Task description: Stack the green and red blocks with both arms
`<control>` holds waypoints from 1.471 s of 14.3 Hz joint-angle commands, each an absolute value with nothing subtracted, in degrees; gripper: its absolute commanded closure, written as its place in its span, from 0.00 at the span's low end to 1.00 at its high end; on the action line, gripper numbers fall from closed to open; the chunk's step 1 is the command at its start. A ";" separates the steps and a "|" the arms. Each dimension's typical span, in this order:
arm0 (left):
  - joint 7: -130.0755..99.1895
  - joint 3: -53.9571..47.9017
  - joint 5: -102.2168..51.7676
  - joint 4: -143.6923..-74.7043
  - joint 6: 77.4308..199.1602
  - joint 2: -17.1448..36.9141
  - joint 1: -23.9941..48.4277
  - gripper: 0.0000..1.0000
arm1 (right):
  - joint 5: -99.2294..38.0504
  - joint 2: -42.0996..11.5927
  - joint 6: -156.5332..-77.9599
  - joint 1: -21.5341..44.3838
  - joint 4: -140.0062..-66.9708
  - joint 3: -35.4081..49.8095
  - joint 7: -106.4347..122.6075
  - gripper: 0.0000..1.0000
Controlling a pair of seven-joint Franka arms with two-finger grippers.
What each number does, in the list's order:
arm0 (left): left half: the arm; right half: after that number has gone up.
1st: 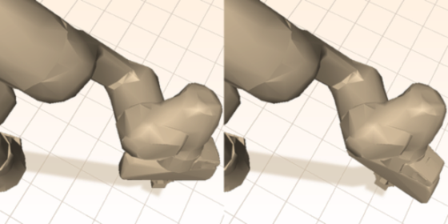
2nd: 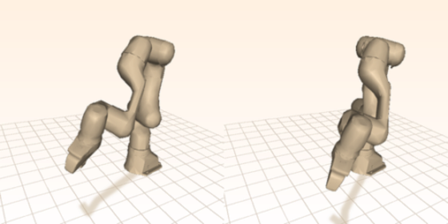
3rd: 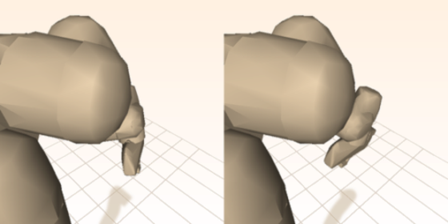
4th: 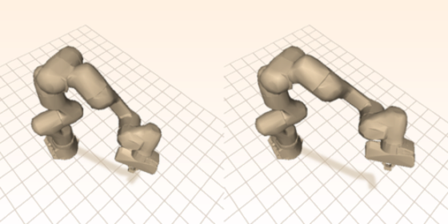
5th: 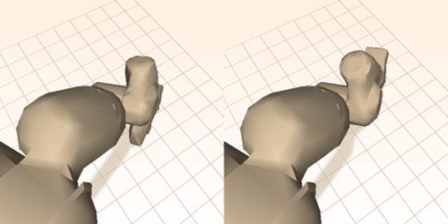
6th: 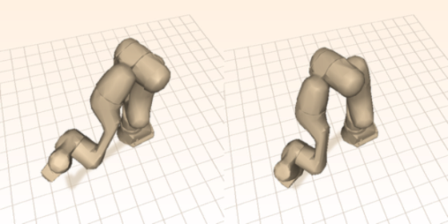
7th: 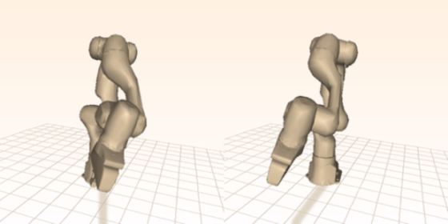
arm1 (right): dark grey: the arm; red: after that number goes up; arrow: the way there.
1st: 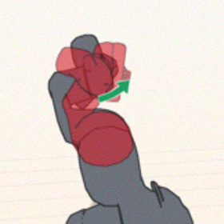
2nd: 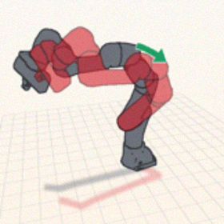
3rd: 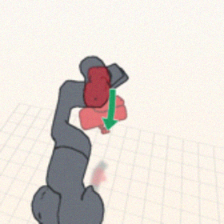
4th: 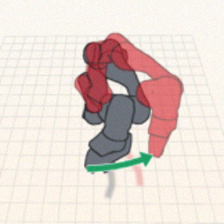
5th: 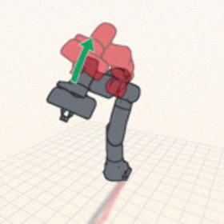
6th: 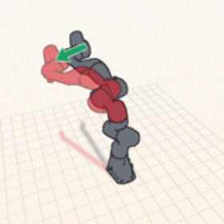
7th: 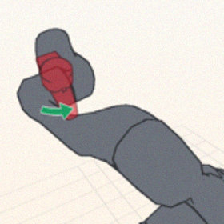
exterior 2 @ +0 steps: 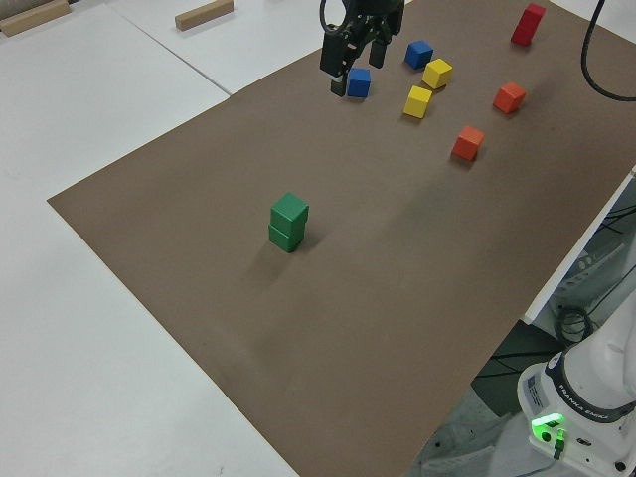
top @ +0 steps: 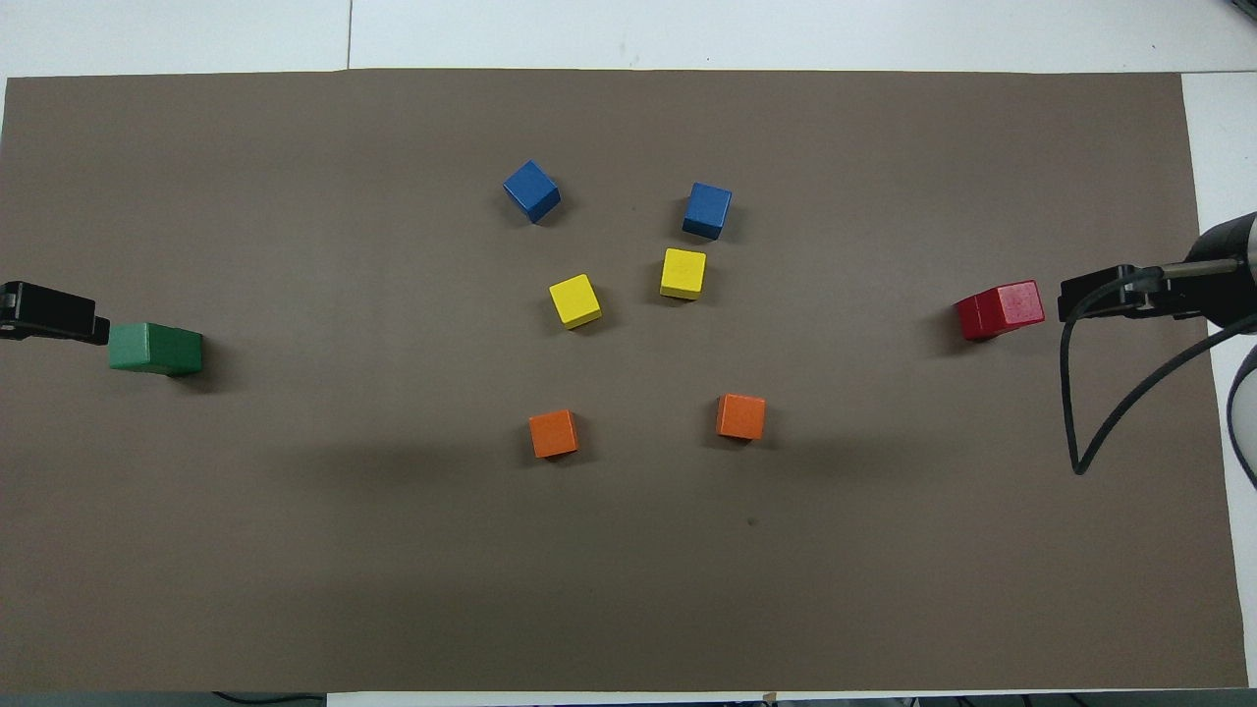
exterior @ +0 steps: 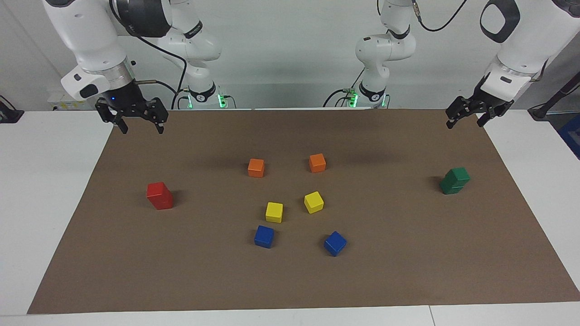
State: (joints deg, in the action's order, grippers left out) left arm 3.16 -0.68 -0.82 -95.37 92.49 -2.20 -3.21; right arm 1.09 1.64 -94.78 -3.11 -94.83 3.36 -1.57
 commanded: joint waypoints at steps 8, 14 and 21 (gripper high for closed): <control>1.84 -0.18 0.26 -96.59 93.69 -3.16 -2.11 0.00 | 0.26 0.62 -92.99 -4.13 -92.90 3.69 -2.02 0.01; 1.67 -0.18 0.18 -96.59 93.69 -3.25 -2.11 0.00 | 0.26 0.70 -93.08 -4.75 -92.99 3.78 -2.02 0.01; 1.67 -0.18 -0.09 -96.50 93.87 -3.16 -2.11 0.00 | 0.18 0.79 -93.08 -4.66 -93.25 3.78 -2.11 0.01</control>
State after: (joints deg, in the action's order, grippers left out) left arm 2.66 -0.70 -0.82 -95.38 92.75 -2.21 -3.18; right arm 1.07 1.45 -94.57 -3.98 -94.46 3.25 -1.57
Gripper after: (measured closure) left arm 0.000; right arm 0.000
